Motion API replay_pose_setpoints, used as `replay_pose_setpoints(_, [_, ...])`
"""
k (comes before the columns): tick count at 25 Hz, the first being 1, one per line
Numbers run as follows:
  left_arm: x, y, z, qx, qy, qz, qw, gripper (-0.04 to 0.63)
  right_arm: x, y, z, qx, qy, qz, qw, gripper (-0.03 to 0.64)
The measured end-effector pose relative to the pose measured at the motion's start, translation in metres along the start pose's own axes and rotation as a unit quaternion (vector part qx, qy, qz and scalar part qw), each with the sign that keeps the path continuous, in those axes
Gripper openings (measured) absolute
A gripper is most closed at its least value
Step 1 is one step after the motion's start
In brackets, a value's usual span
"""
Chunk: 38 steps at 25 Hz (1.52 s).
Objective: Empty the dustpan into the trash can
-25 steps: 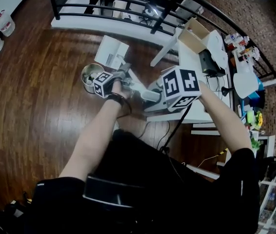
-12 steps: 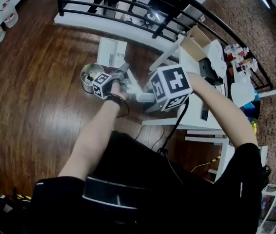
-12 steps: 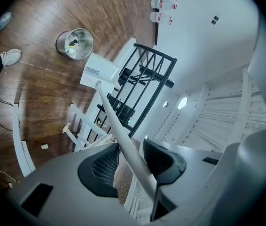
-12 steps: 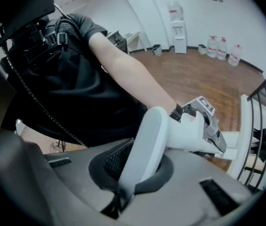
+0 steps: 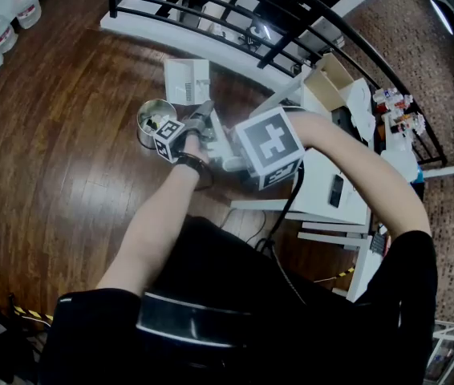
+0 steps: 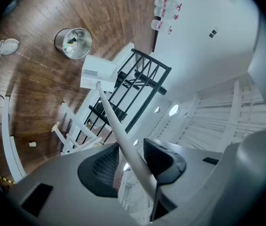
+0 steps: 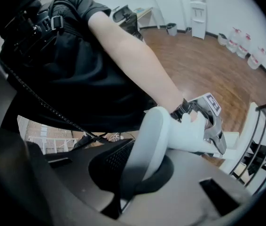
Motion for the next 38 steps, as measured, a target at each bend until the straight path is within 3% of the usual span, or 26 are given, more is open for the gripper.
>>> replay_pose_setpoints(14, [0.021,-0.017,0.018,-0.014,0.012,-0.027,0.9995,0.155,0.026,0.0,0.002,0.015,0.114,0.055,0.992,0.005])
replay_pose_setpoints(25, [0.024,-0.018,0.026,-0.018,0.015,-0.023,0.9995,0.155,0.035,0.001,0.002,0.021,0.123,0.056,0.991,0.005])
replay_pose_setpoints(38, [0.027,-0.024,0.024,-0.012,0.018,-0.029,0.9993,0.155,0.036,-0.002,0.004,0.014,0.1,0.047,0.994,0.005])
Point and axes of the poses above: the fingertips, and each gripper's own axes: z backward along the fingers, y to its left, x out of its top, the point moved 5 cm from there along z, backward along the fingers, and after that the axes turned 7 degrees about y, right-handed, at the moved point
